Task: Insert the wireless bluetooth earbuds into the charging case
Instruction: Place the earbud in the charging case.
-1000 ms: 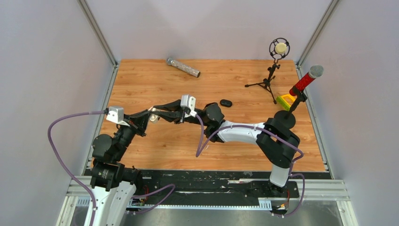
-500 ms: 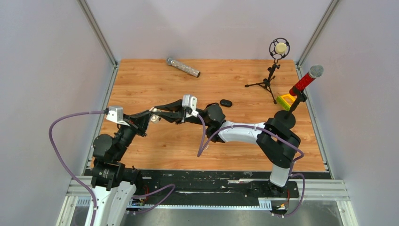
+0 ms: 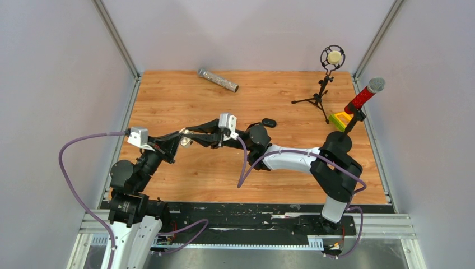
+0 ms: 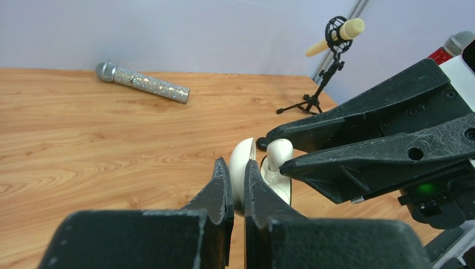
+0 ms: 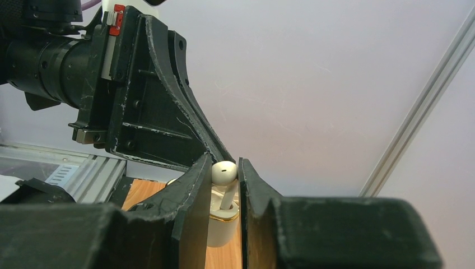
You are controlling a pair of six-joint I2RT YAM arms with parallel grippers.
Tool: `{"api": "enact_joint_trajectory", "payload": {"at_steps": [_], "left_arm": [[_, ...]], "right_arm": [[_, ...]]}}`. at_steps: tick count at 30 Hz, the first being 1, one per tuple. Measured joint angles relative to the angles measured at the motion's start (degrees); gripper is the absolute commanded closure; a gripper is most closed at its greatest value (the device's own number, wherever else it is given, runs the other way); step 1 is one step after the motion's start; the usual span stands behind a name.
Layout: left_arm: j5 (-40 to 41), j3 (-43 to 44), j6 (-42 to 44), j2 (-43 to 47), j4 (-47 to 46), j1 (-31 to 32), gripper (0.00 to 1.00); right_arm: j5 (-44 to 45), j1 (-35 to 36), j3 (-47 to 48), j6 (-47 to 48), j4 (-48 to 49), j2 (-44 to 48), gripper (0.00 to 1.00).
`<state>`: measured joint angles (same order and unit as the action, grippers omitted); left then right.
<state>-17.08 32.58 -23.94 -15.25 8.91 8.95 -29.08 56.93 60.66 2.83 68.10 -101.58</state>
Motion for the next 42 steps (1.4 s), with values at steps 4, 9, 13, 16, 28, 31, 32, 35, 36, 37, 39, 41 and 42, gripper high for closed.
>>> {"api": "enact_joint_trajectory", "payload": {"at_steps": [4, 9, 13, 16, 28, 31, 32, 35, 36, 37, 39, 41, 42], "left_arm": [[-0.02, 0.0, 0.26, 0.0, 0.0, 0.0, 1.0], [-0.63, 0.0, 0.72, 0.0, 0.22, 0.02, 1.0], [-0.92, 0.0, 0.92, 0.0, 0.24, 0.02, 1.0], [-0.92, 0.0, 1.01, 0.0, 0.24, 0.02, 1.0], [-0.92, 0.0, 1.42, 0.0, 0.22, 0.02, 1.0], [-0.92, 0.0, 1.79, 0.0, 0.17, 0.02, 1.0], [-0.96, 0.0, 1.97, 0.0, 0.17, 0.02, 1.0], [-1.09, 0.0, 2.45, 0.0, 0.17, 0.02, 1.0], [-1.09, 0.0, 2.6, 0.0, 0.17, 0.02, 1.0], [-1.03, 0.0, 2.78, 0.0, 0.11, 0.0, 1.0], [-0.94, 0.0, 3.15, 0.0, -0.13, -0.02, 1.0], [-1.29, 0.0, 3.54, 0.02, -0.22, 0.0, 1.0], [-1.38, 0.0, 3.74, 0.02, -0.24, 0.0, 1.0]], "right_arm": [[0.0, 0.0, 0.0, 0.09, -0.31, 0.07, 0.8], [0.04, 0.0, -1.16, 0.48, -0.57, 0.94, 0.8], [0.07, 0.0, -1.7, 0.76, -1.29, 1.88, 0.81], [0.07, 0.0, -1.79, 0.9, -1.84, 2.25, 0.81], [0.04, 0.0, -1.79, 1.53, -2.78, 2.75, 0.96], [0.04, 0.0, -1.92, 1.84, -3.28, 3.17, 0.98], [0.07, -0.02, -2.21, 1.95, -3.39, 3.43, 0.99], [0.02, -0.02, -2.75, 2.16, -3.63, 4.02, 1.0], [0.0, 0.0, -2.75, 2.16, -3.72, 4.13, 1.0], [-0.13, -0.02, -2.75, 2.19, -3.76, 4.2, 1.0], [-0.5, 0.02, -2.75, 2.21, -3.91, 4.2, 1.0], [-0.59, 0.04, -2.75, 2.19, -3.96, 4.2, 1.0], [-0.63, 0.04, -2.75, 2.19, -3.96, 4.2, 1.0]]}}
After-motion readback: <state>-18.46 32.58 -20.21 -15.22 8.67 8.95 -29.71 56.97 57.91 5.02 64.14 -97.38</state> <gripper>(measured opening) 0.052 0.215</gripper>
